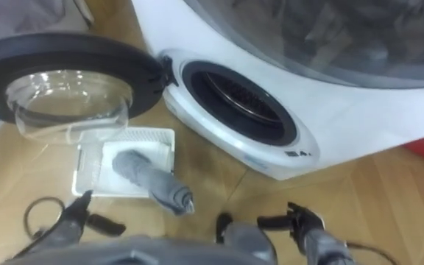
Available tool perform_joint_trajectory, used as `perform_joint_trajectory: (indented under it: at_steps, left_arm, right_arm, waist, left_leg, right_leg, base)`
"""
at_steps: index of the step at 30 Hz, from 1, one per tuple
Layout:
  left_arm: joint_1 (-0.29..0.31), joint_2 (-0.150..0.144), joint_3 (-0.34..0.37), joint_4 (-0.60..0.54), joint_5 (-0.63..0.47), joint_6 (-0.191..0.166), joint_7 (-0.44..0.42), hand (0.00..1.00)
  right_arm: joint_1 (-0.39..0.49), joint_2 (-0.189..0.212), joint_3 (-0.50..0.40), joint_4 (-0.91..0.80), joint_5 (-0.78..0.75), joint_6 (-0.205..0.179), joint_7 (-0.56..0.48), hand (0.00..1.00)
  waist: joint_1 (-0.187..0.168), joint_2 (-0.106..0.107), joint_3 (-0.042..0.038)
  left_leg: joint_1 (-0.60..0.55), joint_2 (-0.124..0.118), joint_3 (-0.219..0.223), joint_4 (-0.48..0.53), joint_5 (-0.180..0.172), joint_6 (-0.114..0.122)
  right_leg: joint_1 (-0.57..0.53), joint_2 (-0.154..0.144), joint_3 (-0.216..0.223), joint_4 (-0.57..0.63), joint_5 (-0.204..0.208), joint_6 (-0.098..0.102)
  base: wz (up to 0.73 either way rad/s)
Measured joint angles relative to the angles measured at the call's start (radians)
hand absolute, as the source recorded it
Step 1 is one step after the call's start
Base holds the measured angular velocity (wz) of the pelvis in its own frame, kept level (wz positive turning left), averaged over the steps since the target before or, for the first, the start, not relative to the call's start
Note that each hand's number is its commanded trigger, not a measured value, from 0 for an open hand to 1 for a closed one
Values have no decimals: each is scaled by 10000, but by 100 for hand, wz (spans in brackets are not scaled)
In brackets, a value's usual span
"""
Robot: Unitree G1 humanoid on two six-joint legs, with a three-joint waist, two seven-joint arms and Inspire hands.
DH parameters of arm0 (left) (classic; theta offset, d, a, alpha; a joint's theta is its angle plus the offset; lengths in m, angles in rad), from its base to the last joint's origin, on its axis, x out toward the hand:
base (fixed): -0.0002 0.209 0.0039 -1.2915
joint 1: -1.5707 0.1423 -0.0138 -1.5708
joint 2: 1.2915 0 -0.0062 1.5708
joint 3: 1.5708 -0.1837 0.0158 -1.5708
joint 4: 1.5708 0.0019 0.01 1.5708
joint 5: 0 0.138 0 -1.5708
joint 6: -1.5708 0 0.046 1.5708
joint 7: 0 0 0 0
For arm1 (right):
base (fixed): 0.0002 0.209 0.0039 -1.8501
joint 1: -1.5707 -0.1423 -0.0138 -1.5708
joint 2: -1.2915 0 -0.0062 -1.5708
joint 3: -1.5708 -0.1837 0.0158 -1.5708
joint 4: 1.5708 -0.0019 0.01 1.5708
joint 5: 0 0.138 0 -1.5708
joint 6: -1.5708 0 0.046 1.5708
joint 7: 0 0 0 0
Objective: Put towel into washing machine
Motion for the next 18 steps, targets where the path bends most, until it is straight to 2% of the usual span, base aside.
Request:
perform_joint_trajectory:
  at_steps: [3, 6, 9, 12, 13, 14, 16, 18]
  left_arm:
    - [-560, -14, -511, 370, 315, -363, 50, 0]
    - [-974, -225, -690, 725, 648, -517, 180, 0]
    - [-1464, -352, -830, 797, 700, -561, 209, 0]
    - [-1885, -349, -1104, 806, 853, -569, 219, 0]
    - [-2058, -343, -1110, 797, 878, -576, 235, 0]
    - [-2158, -341, -1112, 798, 879, -577, 259, 0]
    - [-2686, -361, -1306, 790, 971, -577, 447, 0]
    - [-3008, -369, -1371, 791, 1243, -612, 616, 0]
  right_arm:
    - [-395, 227, 494, 41, 38, -169, 49, 0]
    - [-710, 358, 615, 134, 39, -240, 180, 0]
    - [-959, 409, 635, 95, 101, -413, 212, 0]
    - [-1219, 408, 758, 46, 391, -457, 222, 0]
    - [-1266, 405, 808, -143, 440, -472, 227, 0]
    - [-1293, 404, 837, -229, 437, -498, 224, 0]
    - [-1566, 399, 920, -308, 660, -562, 169, 0]
    - [-1633, 410, 942, -608, 813, -559, 84, 0]
  waist:
    - [-26, 46, 39]
    - [-220, 90, 108]
    - [-309, -5, 285]
    - [-446, -62, 349]
    - [-477, -105, 401]
    - [-493, -110, 421]
    - [-561, -22, 554]
    - [-561, 56, 599]
  left_leg:
    - [-694, 20, 22, 259, 8, 13]
    - [-1290, 15, 6, 646, 9, 15]
    - [-2146, -26, 26, 1202, -23, 65]
    - [-3249, -29, 54, 1908, -113, 200]
    - [-3644, -22, 89, 2230, -158, 240]
    - [-3875, -8, 95, 2421, -192, 260]
    - [-4700, 51, 121, 3048, -328, 347]
    - [-5394, 135, 134, 3670, -498, 383]
  right_leg:
    - [-705, -33, -106, 251, 37, -63]
    - [-1285, -123, -147, 618, 25, -89]
    - [-2134, -264, -168, 1104, 9, -114]
    - [-3226, -380, -124, 1703, -4, -134]
    - [-3641, -395, -12, 1988, -11, -146]
    - [-3845, -400, 24, 2107, -23, -164]
    - [-4634, -438, 68, 2531, -33, -182]
    - [-5290, -460, 87, 2942, -61, -229]
  base:
    - [-7]
    - [5]
    - [0]
    - [1]
    - [-6]
    - [-9]
    - [0]
    - [-5]
